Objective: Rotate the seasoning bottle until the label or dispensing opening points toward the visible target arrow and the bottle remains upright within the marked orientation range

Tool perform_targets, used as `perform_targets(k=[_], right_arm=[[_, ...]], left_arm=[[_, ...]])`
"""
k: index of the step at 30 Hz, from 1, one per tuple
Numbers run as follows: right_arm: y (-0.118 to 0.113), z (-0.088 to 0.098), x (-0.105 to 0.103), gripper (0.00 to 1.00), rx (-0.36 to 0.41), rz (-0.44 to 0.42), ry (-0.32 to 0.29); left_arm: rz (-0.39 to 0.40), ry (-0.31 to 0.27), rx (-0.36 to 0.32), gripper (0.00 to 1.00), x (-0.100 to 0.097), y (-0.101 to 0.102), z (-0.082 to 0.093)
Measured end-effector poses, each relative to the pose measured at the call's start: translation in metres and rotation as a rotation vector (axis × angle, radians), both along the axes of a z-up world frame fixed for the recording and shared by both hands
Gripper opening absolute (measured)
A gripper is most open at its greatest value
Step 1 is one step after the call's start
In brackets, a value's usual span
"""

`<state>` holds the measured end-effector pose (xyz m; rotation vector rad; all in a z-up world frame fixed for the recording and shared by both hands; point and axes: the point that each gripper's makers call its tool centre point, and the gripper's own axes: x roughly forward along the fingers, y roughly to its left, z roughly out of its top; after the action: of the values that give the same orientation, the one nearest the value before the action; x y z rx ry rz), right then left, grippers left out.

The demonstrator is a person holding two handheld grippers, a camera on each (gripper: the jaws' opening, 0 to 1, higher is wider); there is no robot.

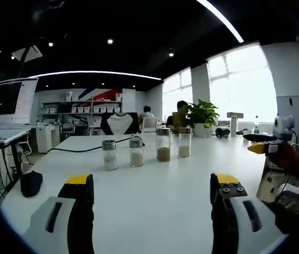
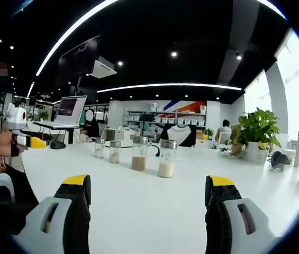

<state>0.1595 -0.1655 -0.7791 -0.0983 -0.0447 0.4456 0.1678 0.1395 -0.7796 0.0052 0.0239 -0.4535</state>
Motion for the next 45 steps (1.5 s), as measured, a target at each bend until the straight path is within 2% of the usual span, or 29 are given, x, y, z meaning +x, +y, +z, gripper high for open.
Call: perform_targets(k=[2, 3, 5, 7, 10, 12, 17, 22, 23, 24, 29, 32, 38, 42, 45], right_arm=[[0.001, -0.006, -0.005, 0.91, 0.018, 0.009, -0.003], [-0.001, -0.006, -0.002, 0.91, 0.017, 0.004, -0.014], [-0.003, -0.008, 0.0, 0.92, 0.007, -0.004, 0.008], [-0.002, -0.01, -0.001, 0.93, 0.007, -0.002, 0.02], [0.004, -0.013, -0.004, 0.93, -0.019, -0.001, 0.018], [0.008, -0.016, -0.001, 0.93, -0.037, -0.001, 0.024], [0.022, -0.016, 0.006, 0.92, -0.064, 0.021, 0.043], [0.028, -0.002, 0.013, 0.91, -0.059, 0.026, 0.035], [0.025, 0.009, 0.019, 0.9, -0.06, -0.002, 0.017], [0.024, 0.016, 0.023, 0.9, -0.02, -0.017, -0.001], [0.034, 0.012, 0.026, 0.91, -0.042, -0.019, 0.015], [0.046, 0.016, 0.024, 0.93, -0.068, 0.016, -0.012], [0.058, 0.014, 0.021, 0.99, -0.057, 0.05, -0.014], [0.058, 0.002, 0.02, 0.99, -0.019, 0.06, 0.018], [0.056, -0.002, 0.017, 0.99, -0.015, 0.06, 0.024]], left_arm=[[0.019, -0.05, 0.01, 0.96, 0.004, -0.001, 0.012], [0.011, -0.05, 0.007, 0.96, 0.004, -0.005, 0.014], [-0.02, -0.058, 0.019, 0.96, 0.008, -0.02, 0.021], [-0.043, -0.062, 0.032, 0.96, 0.006, -0.028, 0.02], [-0.055, -0.037, 0.048, 0.97, 0.003, -0.029, 0.009], [-0.038, -0.02, 0.062, 0.97, 0.004, -0.02, 0.002], [-0.022, 0.004, 0.078, 0.98, 0.003, -0.007, -0.002], [-0.028, -0.015, 0.077, 0.98, 0.001, -0.001, 0.006], [-0.035, -0.015, 0.085, 0.98, 0.0, -0.001, 0.005], [-0.044, -0.012, 0.092, 0.98, -0.002, -0.001, 0.003], [-0.017, -0.032, 0.025, 0.98, -0.001, 0.004, 0.004], [-0.021, -0.021, 0.028, 0.98, -0.003, 0.007, -0.003], [0.027, -0.056, -0.002, 0.97, -0.005, 0.021, 0.008], [0.051, -0.061, 0.015, 0.97, -0.006, 0.024, 0.009], [0.084, -0.039, -0.015, 1.0, -0.006, 0.028, 0.008]])
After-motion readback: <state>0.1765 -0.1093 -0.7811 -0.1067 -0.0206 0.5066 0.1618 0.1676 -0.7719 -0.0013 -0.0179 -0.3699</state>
